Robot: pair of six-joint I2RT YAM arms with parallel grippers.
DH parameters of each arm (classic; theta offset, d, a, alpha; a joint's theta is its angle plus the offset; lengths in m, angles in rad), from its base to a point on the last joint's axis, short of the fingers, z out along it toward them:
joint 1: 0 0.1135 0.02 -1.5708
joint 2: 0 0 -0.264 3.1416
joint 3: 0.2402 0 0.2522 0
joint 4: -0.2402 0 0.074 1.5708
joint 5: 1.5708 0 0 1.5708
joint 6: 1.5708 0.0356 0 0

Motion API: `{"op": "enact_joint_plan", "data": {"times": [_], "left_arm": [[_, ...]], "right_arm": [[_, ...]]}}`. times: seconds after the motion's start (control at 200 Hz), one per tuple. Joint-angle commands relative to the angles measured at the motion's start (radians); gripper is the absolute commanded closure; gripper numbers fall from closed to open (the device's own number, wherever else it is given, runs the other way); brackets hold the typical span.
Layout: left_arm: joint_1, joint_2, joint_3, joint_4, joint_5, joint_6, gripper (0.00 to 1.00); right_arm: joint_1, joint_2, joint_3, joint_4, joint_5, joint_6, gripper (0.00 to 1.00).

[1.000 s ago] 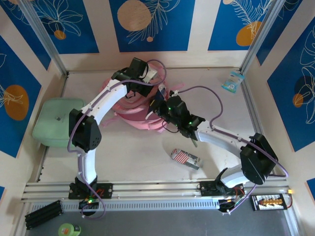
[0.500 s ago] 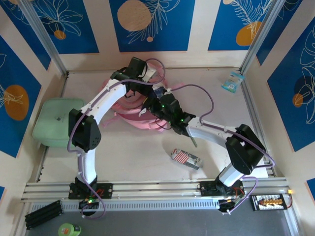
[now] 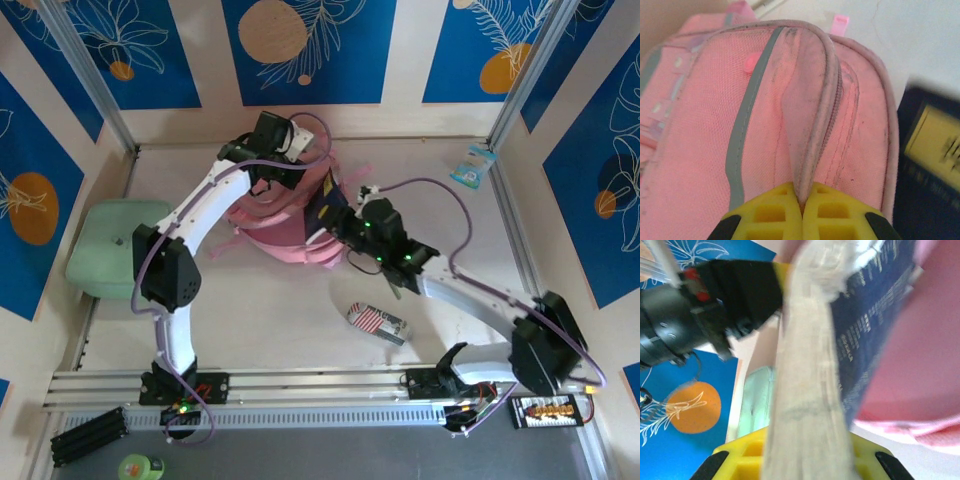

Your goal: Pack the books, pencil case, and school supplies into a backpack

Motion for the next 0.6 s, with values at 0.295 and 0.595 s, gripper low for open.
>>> {"op": "enact_joint_plan", "data": {"times": [0.295, 0.595], "left_arm": [[0.002, -0.116, 0.064, 0.136, 0.085, 0.018, 1.0], [0.002, -0.117, 0.05, 0.13, 0.077, 0.026, 1.0]], "right_arm": [[-0.121, -0.089, -0.119, -0.142, -0.219, 0.101, 0.98], [-0.106, -0.001, -0.014, 0.161, -0.259, 0.058, 0.98]]}}
